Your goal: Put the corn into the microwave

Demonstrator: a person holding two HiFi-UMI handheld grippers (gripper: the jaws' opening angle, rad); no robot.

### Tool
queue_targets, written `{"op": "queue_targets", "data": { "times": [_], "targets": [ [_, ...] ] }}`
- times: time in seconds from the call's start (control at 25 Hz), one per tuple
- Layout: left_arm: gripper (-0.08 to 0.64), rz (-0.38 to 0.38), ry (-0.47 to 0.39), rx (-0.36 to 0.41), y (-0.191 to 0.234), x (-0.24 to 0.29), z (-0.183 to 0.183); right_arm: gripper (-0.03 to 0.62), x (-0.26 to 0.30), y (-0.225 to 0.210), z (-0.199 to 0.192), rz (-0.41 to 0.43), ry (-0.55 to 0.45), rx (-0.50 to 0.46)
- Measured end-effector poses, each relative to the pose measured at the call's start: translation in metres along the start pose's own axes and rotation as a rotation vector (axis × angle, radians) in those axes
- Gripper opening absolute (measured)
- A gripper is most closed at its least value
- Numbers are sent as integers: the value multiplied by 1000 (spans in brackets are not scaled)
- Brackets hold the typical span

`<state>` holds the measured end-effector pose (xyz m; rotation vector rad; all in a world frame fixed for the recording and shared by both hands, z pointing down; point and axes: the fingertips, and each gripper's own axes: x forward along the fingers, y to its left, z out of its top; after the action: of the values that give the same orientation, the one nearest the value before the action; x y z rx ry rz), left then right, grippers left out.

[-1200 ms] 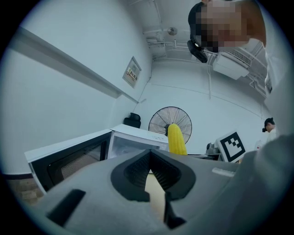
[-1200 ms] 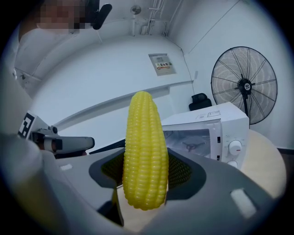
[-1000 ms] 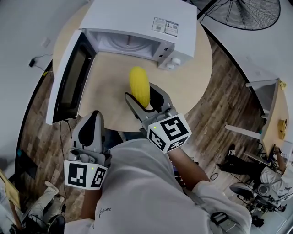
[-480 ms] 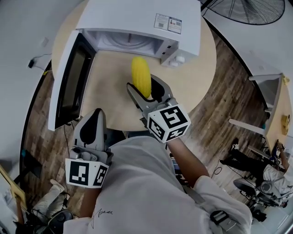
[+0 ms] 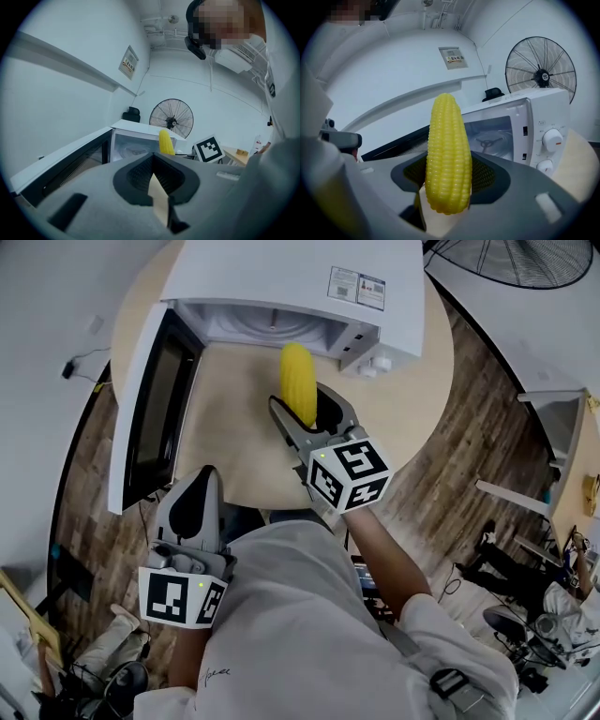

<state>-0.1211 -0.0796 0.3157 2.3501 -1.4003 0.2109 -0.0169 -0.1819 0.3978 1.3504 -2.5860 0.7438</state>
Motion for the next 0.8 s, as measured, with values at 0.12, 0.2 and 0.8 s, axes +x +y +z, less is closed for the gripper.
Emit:
{"op": "queue_targets", "data": {
  "times": [0.12,0.2,0.8],
  "targets": [
    [-9,14,9,-6,6,-2,-3,259,11,-5,-7,-7,14,16],
    [-9,18,20,-19,9,-3,-7,259,17,-8,-11,-14,24,17],
    [-9,26,22,-32,35,-15,-10,259,66,-31,-32,-70,91,-10]
  ]
}}
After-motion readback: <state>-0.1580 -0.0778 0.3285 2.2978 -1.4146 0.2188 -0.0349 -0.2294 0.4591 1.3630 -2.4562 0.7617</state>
